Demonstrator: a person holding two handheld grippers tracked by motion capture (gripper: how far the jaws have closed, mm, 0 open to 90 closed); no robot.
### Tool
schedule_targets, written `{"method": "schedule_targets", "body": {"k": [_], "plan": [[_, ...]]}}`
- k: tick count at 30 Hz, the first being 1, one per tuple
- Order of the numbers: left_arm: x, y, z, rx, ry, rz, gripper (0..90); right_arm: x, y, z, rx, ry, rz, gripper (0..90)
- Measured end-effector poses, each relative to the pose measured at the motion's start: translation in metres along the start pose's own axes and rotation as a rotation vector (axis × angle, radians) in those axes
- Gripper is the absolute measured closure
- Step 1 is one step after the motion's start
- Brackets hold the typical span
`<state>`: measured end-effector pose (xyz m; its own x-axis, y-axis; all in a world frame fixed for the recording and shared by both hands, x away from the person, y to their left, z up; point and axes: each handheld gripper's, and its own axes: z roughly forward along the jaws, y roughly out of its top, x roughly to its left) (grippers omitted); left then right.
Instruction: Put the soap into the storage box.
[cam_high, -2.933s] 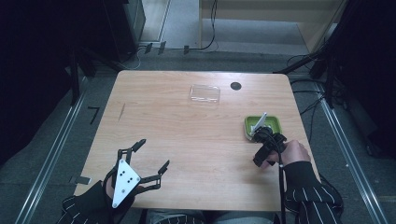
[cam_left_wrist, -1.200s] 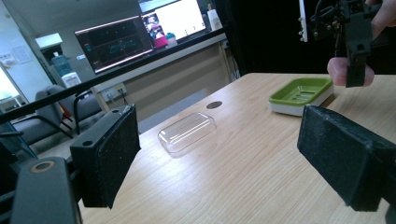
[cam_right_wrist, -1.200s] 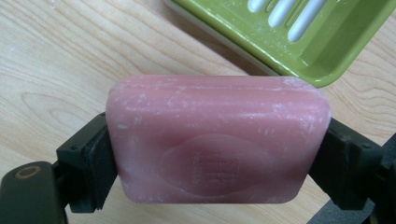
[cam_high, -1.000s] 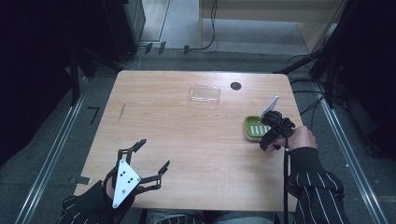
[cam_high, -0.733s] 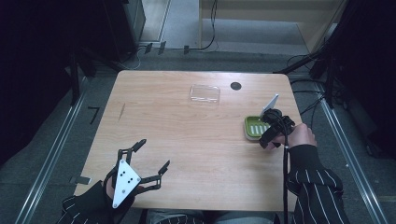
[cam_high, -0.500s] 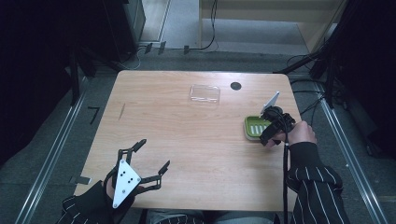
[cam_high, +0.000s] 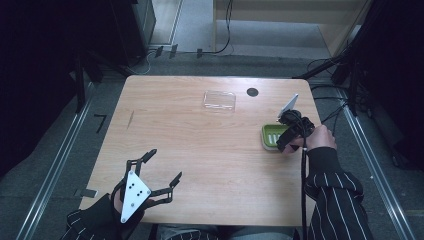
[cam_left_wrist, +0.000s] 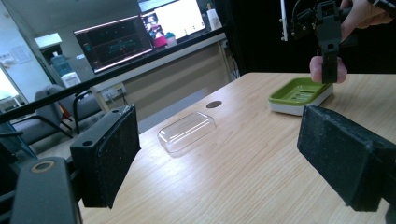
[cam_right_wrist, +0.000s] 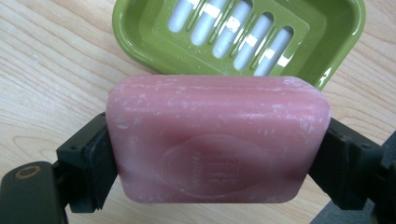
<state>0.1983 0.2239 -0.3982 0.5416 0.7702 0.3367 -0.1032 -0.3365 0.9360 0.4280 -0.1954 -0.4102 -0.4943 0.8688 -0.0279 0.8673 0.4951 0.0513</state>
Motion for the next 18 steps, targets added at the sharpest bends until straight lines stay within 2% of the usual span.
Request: {"method": "schedule_targets", "body": {"k": [9,18], "plan": [[0.000,0.000,0.000,0.000,0.000,-0.003,13.6,-0.005,0.009,0.002,0.002,0.008,0.005,13.5],[0.000,0.000,0.000,0.000,0.002,-0.003,13.6,-0.010,0.017,0.003,-0.006,0.032,0.041,13.5]]}}
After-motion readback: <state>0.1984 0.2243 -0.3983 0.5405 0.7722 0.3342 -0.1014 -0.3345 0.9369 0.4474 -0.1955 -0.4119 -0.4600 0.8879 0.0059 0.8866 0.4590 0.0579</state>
